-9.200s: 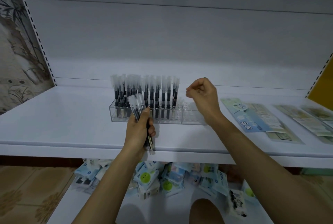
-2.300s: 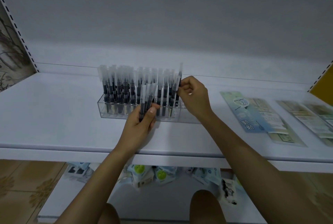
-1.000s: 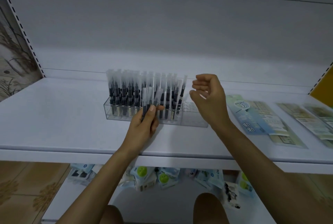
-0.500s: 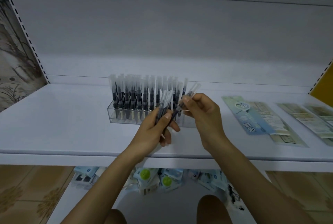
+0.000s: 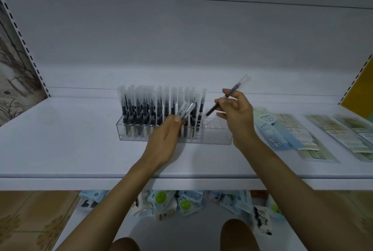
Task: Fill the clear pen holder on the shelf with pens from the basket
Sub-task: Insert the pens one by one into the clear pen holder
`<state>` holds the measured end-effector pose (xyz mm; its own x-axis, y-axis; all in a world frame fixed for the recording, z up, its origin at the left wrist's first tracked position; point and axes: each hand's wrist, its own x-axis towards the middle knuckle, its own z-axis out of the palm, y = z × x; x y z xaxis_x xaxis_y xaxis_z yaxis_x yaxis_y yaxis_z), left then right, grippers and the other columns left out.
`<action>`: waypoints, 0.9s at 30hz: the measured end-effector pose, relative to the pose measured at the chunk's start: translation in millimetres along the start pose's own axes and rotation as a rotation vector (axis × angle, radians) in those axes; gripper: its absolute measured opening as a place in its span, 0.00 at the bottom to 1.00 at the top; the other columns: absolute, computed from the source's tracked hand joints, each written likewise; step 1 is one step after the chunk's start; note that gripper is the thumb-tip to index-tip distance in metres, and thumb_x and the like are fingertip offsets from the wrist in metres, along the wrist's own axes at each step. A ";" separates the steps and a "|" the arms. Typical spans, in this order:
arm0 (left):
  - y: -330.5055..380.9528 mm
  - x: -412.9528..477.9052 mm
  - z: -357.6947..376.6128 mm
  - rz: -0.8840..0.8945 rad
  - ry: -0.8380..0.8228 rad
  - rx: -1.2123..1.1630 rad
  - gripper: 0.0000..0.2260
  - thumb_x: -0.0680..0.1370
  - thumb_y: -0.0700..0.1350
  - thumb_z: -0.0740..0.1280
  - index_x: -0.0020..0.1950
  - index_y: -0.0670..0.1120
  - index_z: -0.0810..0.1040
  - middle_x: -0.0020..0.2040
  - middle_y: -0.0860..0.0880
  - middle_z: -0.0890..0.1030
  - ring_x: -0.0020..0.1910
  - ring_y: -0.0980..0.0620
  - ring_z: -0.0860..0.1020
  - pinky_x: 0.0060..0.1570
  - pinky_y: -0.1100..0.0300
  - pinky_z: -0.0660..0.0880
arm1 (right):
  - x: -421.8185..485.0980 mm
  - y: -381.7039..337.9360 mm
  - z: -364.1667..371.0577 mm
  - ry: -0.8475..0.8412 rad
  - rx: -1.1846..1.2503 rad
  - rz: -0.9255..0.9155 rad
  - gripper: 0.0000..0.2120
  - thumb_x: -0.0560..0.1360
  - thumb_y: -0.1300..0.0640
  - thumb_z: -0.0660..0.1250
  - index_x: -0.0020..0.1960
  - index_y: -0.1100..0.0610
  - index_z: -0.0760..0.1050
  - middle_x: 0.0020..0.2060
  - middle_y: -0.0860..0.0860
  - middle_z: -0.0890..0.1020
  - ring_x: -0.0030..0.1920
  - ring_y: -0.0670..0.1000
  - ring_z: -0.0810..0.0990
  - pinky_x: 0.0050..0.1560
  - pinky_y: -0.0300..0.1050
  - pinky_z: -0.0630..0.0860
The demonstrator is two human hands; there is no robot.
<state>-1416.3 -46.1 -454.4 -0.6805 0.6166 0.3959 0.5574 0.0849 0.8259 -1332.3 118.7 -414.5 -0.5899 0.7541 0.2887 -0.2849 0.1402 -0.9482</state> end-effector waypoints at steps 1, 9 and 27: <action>-1.3 1.6 1.1 0.012 0.008 -0.007 0.23 0.82 0.57 0.49 0.46 0.39 0.72 0.32 0.50 0.68 0.29 0.59 0.66 0.34 0.62 0.64 | 3.6 1.6 2.2 -0.013 -0.028 -0.015 0.09 0.77 0.63 0.64 0.55 0.53 0.74 0.39 0.50 0.83 0.43 0.46 0.82 0.46 0.44 0.79; -16.8 2.2 1.1 0.070 0.022 -0.131 0.20 0.81 0.54 0.56 0.49 0.36 0.73 0.32 0.53 0.69 0.32 0.58 0.67 0.34 0.64 0.66 | 13.1 18.8 19.4 -0.062 -0.254 -0.174 0.09 0.76 0.57 0.68 0.53 0.45 0.74 0.38 0.50 0.80 0.44 0.55 0.82 0.48 0.57 0.80; -25.1 2.1 -0.6 0.035 -0.017 -0.262 0.20 0.77 0.54 0.59 0.46 0.36 0.73 0.32 0.46 0.70 0.28 0.58 0.66 0.31 0.68 0.64 | 15.3 35.0 24.6 -0.035 -0.449 -0.458 0.16 0.77 0.61 0.64 0.65 0.54 0.74 0.37 0.45 0.73 0.36 0.39 0.73 0.40 0.27 0.70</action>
<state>-1432.0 -47.4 -474.0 -0.6535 0.6291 0.4209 0.4364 -0.1412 0.8886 -1369.8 119.4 -440.1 -0.5101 0.5341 0.6742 -0.1739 0.7037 -0.6889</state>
